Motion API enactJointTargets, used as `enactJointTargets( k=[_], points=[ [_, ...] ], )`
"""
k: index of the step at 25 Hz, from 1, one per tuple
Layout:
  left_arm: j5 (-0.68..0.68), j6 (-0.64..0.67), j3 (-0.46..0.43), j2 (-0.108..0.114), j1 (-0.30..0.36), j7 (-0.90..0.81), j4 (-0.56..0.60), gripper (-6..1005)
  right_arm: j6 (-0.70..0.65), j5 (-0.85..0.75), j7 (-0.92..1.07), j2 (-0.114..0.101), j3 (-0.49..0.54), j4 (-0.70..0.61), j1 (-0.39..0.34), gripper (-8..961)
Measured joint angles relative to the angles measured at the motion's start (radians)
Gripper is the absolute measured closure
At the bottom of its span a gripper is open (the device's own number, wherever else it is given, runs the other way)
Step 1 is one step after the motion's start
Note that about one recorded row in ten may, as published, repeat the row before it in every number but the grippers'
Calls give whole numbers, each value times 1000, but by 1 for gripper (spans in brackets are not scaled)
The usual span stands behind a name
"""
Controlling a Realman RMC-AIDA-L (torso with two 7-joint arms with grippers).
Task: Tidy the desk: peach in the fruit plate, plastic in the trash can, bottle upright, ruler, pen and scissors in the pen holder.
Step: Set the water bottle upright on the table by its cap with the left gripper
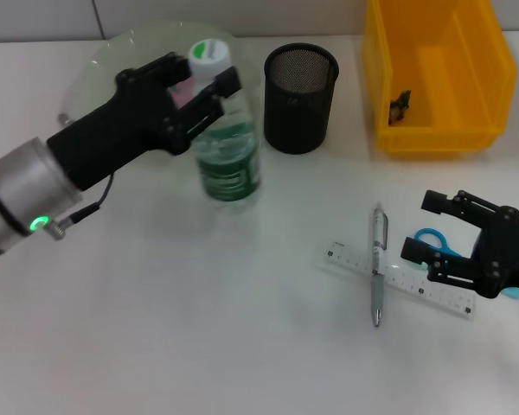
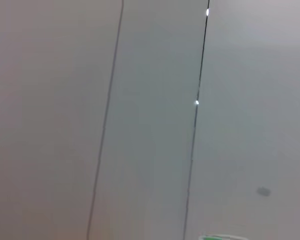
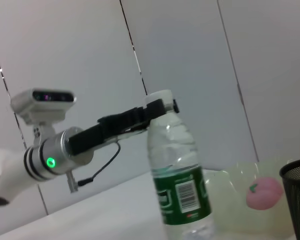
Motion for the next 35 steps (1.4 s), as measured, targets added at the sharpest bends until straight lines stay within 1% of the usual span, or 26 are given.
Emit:
enactJointTargets(
  k=[4,8,11,18,23,35],
  points=[
    [-10,42,-34,-4,-16,144,-105,557,2,-1,3,4,0,7,17,107],
    [-41,47,-29,-10,-37,288,-193,558,13,-1,4,10,-2,9,33,107],
    [-72,59,-21,-10,-59,352,-255,559,20,-1,4,12,-2,21,43,107],
    [-78,56,-24,-10,-69,376,-277,556,25,-1,0,12,-3,31,50,107],
    [-112,41,-28,-10,-91,378,-314,554,34,-1,-1,12,-3,32,50,108],
    [-130,-4,-31,-10,-96,379,-322,549,36,-1,-3,14,-3,32,50,117]
  ],
)
